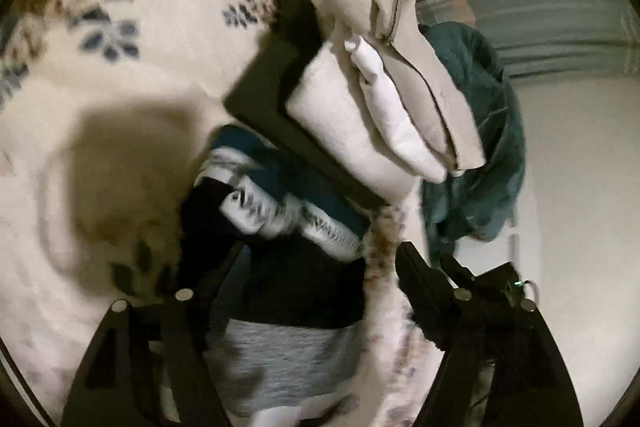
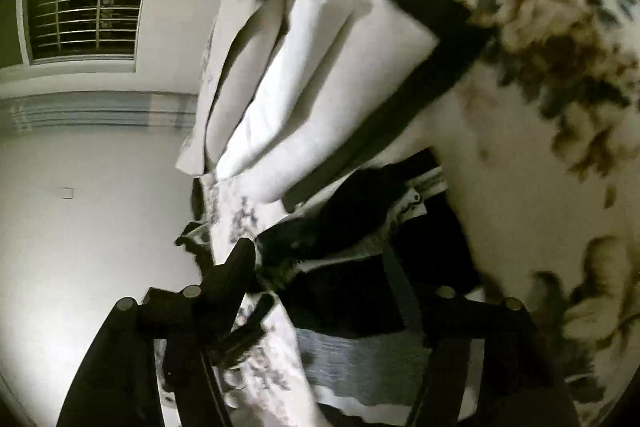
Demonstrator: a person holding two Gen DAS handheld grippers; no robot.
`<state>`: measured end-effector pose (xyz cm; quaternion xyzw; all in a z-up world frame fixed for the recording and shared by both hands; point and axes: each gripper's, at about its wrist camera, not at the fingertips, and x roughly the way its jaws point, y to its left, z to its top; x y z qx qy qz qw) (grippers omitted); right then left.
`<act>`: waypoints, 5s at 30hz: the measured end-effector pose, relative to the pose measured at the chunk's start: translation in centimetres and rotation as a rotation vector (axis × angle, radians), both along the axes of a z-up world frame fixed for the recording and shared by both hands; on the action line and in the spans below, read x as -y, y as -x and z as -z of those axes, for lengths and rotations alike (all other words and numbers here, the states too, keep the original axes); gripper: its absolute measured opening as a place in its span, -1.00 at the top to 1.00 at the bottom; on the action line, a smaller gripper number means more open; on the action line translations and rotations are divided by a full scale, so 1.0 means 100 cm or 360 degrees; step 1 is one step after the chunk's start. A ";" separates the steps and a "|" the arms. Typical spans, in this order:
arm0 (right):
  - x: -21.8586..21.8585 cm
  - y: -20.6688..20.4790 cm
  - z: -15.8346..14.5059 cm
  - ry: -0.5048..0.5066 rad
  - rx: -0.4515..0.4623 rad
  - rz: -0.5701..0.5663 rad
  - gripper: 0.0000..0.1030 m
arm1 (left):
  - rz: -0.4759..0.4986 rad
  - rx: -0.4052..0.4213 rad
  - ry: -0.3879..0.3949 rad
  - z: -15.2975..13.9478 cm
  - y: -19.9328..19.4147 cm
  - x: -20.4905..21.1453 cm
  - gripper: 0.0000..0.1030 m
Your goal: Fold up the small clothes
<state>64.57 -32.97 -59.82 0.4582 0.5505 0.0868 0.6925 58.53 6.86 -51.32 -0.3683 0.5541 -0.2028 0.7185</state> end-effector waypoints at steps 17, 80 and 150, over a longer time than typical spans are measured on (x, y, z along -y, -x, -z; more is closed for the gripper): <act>-0.058 -0.036 0.048 0.0586 -0.0173 -0.0261 0.85 | 0.0337 0.0073 -0.0470 0.031 -0.087 0.050 0.92; -0.074 0.153 0.036 0.0325 -0.0466 -0.0428 0.95 | 0.0521 0.0023 -0.0694 0.025 0.167 0.023 0.78; -0.127 0.247 0.052 -0.0250 -0.0497 0.0019 0.30 | 0.0176 -0.0416 -0.0020 0.072 0.123 -0.034 0.05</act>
